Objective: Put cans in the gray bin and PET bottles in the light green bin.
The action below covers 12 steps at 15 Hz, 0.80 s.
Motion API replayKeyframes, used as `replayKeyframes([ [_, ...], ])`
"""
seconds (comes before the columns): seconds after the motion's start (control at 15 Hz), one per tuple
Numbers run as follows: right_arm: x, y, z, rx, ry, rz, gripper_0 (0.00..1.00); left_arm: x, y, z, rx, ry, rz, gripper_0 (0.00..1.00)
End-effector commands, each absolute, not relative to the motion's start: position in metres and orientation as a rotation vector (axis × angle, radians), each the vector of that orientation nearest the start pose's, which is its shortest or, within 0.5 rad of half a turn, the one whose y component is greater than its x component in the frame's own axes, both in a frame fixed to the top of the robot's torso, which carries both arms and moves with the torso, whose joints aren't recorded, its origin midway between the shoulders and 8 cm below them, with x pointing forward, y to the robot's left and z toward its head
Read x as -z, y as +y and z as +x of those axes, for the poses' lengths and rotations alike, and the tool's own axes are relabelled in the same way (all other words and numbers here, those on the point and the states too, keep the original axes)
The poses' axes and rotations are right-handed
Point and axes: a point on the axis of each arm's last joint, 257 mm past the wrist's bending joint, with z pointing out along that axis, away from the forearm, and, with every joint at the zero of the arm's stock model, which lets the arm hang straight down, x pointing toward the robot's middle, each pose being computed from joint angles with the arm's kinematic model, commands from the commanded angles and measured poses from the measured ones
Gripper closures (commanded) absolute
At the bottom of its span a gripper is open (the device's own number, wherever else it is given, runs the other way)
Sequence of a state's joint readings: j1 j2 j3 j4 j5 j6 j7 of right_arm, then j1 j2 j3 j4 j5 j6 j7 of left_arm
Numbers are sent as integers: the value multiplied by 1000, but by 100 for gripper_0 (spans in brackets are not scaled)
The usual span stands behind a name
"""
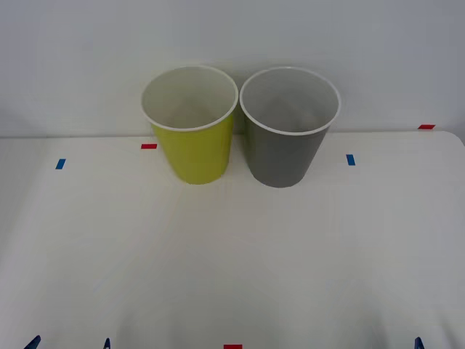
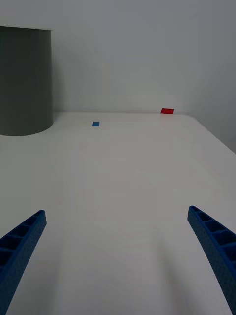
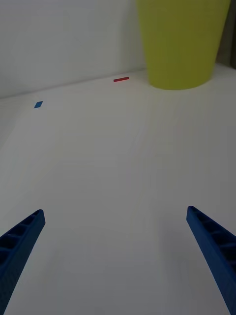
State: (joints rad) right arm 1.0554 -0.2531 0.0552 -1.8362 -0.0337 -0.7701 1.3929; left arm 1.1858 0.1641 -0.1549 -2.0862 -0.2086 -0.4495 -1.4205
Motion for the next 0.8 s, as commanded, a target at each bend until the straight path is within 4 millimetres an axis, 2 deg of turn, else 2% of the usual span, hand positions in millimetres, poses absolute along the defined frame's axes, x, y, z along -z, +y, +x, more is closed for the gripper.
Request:
replayKeyframes([
  [0.07, 275, -329, 192, 104, 1566, 23, 0, 286, 268, 198, -147, 1768, 98, 0],
  [0.8, 275, -329, 192, 104, 1566, 23, 0, 286, 268, 198, -147, 1768, 98, 0],
])
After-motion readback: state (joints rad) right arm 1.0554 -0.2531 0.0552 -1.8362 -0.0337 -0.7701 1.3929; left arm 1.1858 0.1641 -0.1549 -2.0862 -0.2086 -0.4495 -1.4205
